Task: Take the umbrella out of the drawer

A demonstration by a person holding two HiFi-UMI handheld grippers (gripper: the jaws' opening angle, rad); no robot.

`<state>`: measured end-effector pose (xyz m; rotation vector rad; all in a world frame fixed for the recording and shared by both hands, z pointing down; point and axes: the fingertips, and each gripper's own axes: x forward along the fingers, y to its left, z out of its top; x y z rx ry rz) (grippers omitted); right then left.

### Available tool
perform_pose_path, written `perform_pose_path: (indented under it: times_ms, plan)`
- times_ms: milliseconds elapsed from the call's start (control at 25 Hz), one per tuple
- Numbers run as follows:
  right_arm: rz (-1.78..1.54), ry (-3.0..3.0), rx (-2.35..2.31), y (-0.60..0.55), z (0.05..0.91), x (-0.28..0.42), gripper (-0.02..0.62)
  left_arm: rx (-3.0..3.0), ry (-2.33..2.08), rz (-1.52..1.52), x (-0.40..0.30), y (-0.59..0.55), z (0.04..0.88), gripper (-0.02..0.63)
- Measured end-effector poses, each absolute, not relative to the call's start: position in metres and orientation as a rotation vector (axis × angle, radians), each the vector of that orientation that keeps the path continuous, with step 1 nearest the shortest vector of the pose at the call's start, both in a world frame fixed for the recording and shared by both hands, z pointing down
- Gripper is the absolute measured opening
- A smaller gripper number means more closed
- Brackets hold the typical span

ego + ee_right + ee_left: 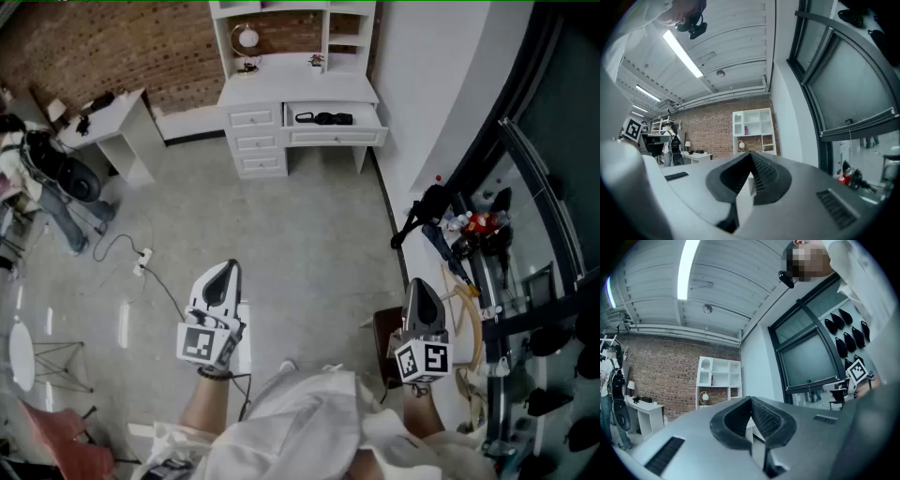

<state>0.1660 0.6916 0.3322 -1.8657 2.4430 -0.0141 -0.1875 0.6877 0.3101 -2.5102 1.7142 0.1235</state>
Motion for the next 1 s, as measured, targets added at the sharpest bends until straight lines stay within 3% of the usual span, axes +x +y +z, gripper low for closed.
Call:
perform_pose_path:
  times_ms: [920,1000]
  plan:
    - [-0.026,2.439,-1.867,0.692,0.331,0.142,0.017,-2.548,1.676,0.163,-0.192,0.682,0.306,0.025]
    - [-0.031,2.441,-1.874,0.692,0.332,0.138,0.017,-2.58,1.647,0.169,-0.192,0.68,0.306,0.046]
